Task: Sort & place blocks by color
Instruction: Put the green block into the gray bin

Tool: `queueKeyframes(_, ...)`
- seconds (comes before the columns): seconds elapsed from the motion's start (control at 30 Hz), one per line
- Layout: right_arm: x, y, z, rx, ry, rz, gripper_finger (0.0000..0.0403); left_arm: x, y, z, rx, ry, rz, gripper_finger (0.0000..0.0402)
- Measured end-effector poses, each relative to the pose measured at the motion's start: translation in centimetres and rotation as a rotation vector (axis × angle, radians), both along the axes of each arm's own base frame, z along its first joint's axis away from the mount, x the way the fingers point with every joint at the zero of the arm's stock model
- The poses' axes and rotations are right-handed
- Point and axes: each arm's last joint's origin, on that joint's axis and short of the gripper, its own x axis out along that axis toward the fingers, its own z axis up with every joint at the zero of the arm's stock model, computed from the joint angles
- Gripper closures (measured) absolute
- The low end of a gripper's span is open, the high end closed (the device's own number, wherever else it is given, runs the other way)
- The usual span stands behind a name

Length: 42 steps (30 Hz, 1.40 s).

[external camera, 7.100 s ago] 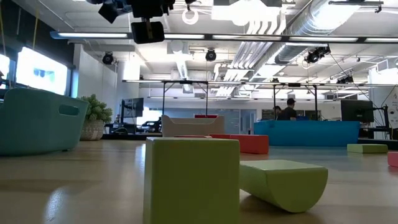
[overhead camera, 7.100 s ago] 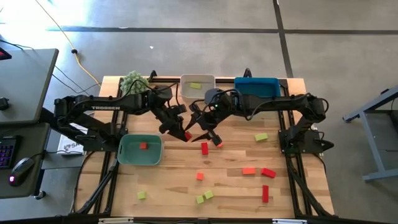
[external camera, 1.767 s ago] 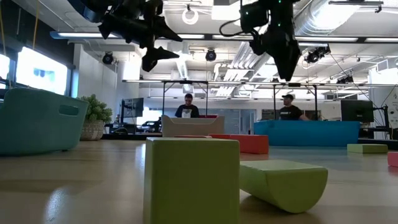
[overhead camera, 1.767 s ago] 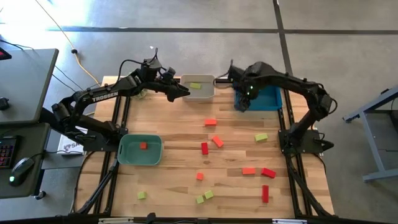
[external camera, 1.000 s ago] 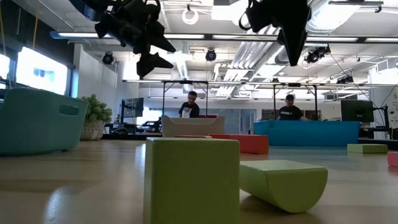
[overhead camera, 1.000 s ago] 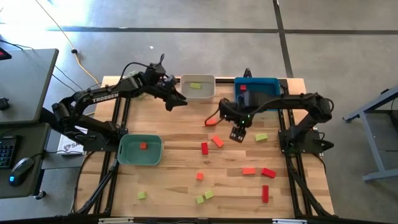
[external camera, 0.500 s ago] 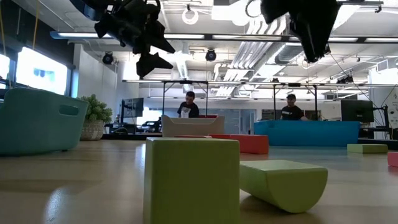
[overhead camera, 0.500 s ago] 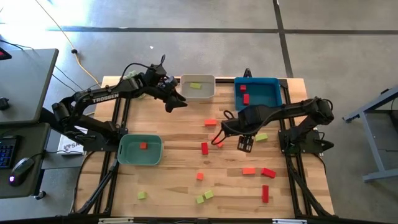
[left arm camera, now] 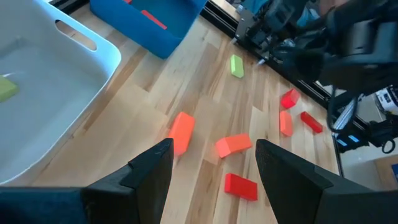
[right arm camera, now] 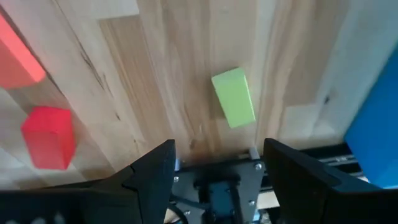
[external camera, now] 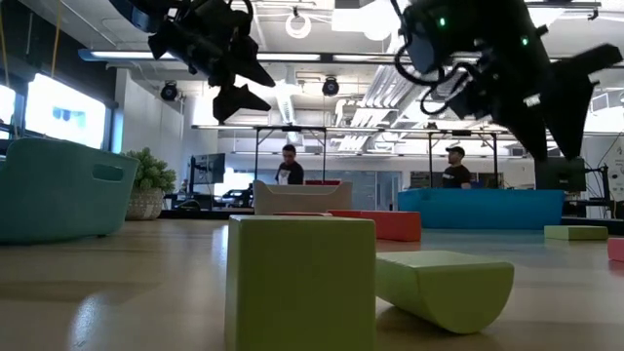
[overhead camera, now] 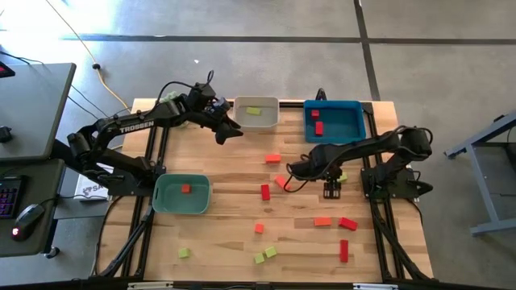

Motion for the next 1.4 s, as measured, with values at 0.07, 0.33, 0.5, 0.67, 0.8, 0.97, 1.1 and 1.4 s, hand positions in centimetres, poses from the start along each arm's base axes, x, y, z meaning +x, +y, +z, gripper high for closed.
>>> queueKeyframes(0.07, -0.2, -0.2, -0.9, 0.028, -0.001, 0.022, 0.0171, 0.0, 0.0, 0.0, -0.017, -0.001, 0.010, 0.0183)
queueKeyframes(0.33, -1.4, -0.9, -4.5, 0.104, -0.004, 0.121, 0.0171, 0.0, 0.0, 0.0, -0.045, -0.003, 0.028, 0.0183)
queueKeyframes(0.5, -2.4, -1.3, -6.1, 0.094, 0.024, 0.161, 0.0171, 0.0, 0.0, 0.0, -0.038, 0.002, 0.038, 0.0183)
queueKeyframes(0.67, -2.6, -1.9, -6.3, 0.043, 0.026, 0.151, 0.0171, 0.2, -0.1, -0.1, -0.013, 0.022, 0.069, 0.0183)
queueKeyframes(0.8, -2.5, -2.4, -6.5, 0.037, 0.011, 0.137, 0.0171, 0.3, -0.3, -0.1, -0.004, 0.027, 0.072, 0.0184)
queueKeyframes(0.97, -2.6, -2.8, -7.2, 0.054, -0.023, 0.142, 0.0171, 0.5, -0.5, -0.1, 0.004, 0.033, 0.076, 0.0183)
queueKeyframes(1.1, -2.9, -3.1, -7.6, 0.054, -0.020, 0.129, 0.0171, 0.5, -0.5, -0.1, 0.004, 0.033, 0.076, 0.0183)
queueKeyframes(1.4, -3.3, -4.0, -8.2, 0.044, -0.023, 0.091, 0.0171, 0.5, -0.5, -0.1, 0.004, 0.033, 0.076, 0.0183)
